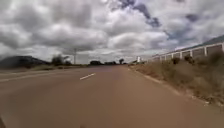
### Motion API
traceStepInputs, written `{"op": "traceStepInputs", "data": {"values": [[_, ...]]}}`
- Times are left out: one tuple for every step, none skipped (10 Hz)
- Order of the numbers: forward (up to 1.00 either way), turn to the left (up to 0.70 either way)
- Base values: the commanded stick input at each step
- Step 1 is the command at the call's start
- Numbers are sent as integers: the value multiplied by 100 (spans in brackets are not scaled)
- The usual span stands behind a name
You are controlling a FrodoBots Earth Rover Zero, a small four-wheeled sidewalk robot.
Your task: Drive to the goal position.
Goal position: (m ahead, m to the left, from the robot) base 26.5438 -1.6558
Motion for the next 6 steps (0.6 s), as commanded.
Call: {"op": "traceStepInputs", "data": {"values": [[85, 0], [85, 0], [85, 0], [85, 0], [85, 0], [85, 0]]}}
